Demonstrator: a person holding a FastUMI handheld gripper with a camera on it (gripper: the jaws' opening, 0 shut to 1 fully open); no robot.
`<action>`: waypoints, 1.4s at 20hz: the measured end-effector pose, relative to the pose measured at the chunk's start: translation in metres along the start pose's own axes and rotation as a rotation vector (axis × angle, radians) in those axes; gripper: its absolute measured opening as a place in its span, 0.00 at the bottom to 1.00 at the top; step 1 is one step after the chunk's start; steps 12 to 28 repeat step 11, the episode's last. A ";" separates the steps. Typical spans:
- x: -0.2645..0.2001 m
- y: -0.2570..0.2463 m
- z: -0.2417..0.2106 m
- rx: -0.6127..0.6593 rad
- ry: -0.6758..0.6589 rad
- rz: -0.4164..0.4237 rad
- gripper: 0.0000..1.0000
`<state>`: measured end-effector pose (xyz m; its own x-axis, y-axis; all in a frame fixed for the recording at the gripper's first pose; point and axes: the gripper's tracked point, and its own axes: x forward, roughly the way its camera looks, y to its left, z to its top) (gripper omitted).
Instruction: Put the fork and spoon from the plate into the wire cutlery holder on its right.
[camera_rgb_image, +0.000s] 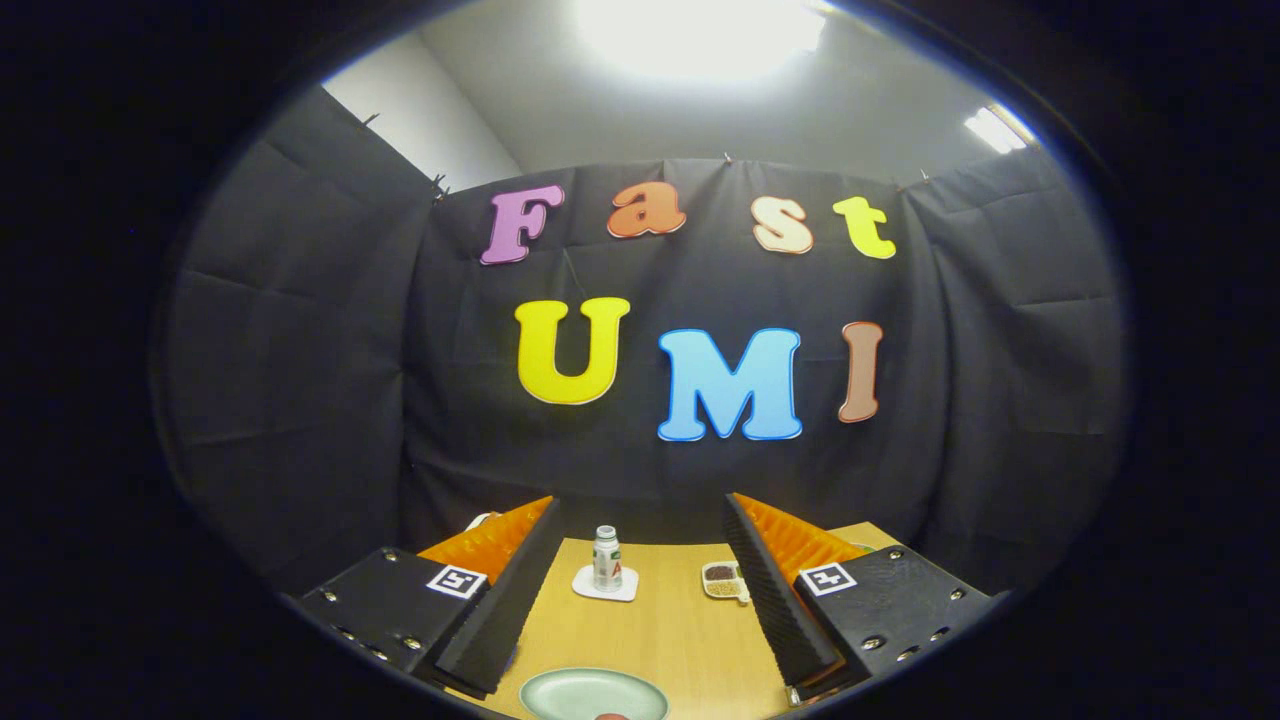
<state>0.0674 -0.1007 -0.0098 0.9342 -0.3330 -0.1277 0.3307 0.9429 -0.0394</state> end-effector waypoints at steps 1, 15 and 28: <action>-0.001 0.008 -0.001 -0.005 0.006 0.014 0.98; -0.050 0.115 -0.020 -0.056 0.041 0.242 0.98; -0.050 0.115 -0.020 -0.056 0.041 0.242 0.98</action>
